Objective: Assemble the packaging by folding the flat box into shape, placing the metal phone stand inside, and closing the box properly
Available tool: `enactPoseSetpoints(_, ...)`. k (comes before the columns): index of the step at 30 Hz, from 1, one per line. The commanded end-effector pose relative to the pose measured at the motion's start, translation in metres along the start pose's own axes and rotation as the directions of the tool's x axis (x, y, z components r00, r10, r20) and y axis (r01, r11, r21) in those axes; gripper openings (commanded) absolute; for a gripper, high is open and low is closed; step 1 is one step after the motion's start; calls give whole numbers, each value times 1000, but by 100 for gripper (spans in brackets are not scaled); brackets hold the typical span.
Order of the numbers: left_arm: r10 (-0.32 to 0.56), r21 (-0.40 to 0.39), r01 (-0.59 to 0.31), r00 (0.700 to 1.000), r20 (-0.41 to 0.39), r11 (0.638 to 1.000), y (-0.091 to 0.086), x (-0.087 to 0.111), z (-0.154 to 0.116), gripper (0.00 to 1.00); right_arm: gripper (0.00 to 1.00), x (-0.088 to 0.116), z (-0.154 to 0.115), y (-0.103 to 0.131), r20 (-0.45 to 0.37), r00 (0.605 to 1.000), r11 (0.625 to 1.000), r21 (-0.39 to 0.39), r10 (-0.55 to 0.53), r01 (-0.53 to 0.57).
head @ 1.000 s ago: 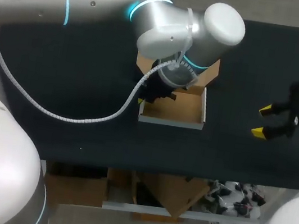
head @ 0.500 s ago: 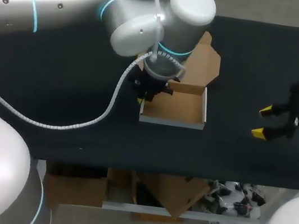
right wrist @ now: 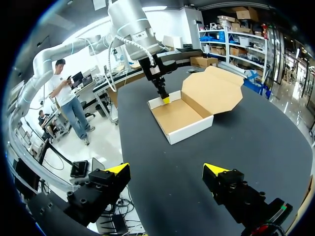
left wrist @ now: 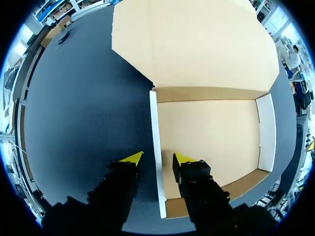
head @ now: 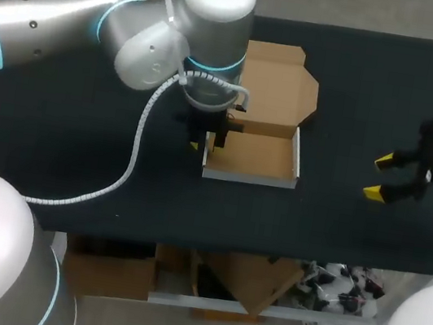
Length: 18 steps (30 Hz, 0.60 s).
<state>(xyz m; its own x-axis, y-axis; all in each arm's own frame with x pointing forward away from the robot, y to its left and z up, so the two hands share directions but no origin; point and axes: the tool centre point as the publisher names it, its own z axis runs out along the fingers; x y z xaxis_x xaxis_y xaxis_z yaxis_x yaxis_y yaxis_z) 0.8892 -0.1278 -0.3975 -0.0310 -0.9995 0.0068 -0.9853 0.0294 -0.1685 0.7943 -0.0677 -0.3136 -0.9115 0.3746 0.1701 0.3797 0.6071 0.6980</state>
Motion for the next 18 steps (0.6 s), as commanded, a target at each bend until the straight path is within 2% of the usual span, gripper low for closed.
enactPoseSetpoints(1,4,2,-4,995,-100,1000,3,-5,-4,51,100,-1,-1,0,-6,1000,1000,-4,0,0)
enactPoseSetpoints(2,4,4,-3,994,-111,1000,3,-5,-6,63,100,-1,-1,0,-6,1000,1000,-4,0,0)
enactPoseSetpoints(8,23,0,-23,983,-184,1000,4,-7,-15,93,100,-2,-1,-1,-4,1000,1000,-5,4,-4)
enactPoseSetpoints(11,38,-2,-39,975,-219,999,4,-9,-20,100,100,-3,-1,-2,-4,1000,1000,-6,6,-6)
enactPoseSetpoints(18,109,29,-105,949,-297,994,11,-13,-36,100,100,-4,-2,-2,-7,1000,1000,-17,11,-11)
